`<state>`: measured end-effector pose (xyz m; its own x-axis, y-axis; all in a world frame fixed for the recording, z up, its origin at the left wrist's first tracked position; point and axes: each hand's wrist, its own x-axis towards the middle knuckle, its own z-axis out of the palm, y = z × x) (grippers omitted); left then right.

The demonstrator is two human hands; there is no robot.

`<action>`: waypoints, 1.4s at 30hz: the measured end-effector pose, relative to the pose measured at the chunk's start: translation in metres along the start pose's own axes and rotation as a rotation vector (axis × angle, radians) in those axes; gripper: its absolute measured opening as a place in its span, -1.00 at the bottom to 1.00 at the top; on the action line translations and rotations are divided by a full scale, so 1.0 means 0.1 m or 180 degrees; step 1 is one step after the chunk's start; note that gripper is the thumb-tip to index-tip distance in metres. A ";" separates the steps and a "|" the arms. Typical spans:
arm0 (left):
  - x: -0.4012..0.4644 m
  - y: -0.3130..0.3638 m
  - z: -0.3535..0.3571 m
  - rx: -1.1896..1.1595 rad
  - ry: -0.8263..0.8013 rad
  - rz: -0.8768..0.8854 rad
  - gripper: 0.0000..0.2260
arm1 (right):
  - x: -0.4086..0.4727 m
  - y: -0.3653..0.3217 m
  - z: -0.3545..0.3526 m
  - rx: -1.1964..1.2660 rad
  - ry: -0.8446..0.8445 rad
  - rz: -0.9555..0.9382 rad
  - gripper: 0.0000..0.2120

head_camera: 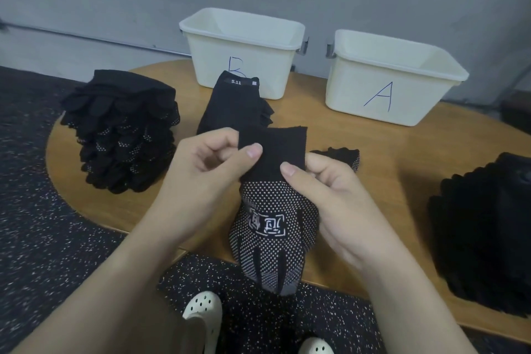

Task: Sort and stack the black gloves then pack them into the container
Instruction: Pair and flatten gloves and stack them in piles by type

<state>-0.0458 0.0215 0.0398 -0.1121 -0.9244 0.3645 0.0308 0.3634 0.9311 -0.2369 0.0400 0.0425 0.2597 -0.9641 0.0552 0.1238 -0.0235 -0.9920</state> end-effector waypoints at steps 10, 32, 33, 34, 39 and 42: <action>0.32 -0.53 -0.11 0.1961 0.0068 -0.0514 -0.77 | 0.29 0.26 -0.18 -0.1394 0.0645 0.0442 -0.85; 0.02 -0.74 0.30 0.3802 -0.1882 0.0041 -0.31 | 0.43 0.46 -0.60 -0.3934 0.2447 -0.0706 -0.68; 0.06 -0.76 0.32 0.3845 -0.1847 0.0037 -0.30 | 0.41 0.45 -0.64 -0.3952 0.2496 -0.0511 -0.56; 0.09 -0.77 0.33 0.3883 -0.1813 0.0035 -0.30 | 0.40 0.44 -0.68 -0.3968 0.2475 -0.0259 -0.44; 0.22 -0.82 0.36 0.3935 -0.1776 -0.0022 -0.29 | 0.36 0.51 -0.87 -0.3834 0.2197 0.0632 -0.52; 0.26 -0.83 0.36 0.3934 -0.1792 -0.0055 -0.26 | 0.34 0.47 -0.90 -0.3240 0.2405 0.0507 -0.72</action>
<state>-0.0871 -0.0288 -0.0282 -0.4998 -0.8658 0.0216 -0.8449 0.4929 0.2079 -0.3086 -0.0180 -0.0123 -0.4444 -0.8770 0.1828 -0.7317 0.2376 -0.6389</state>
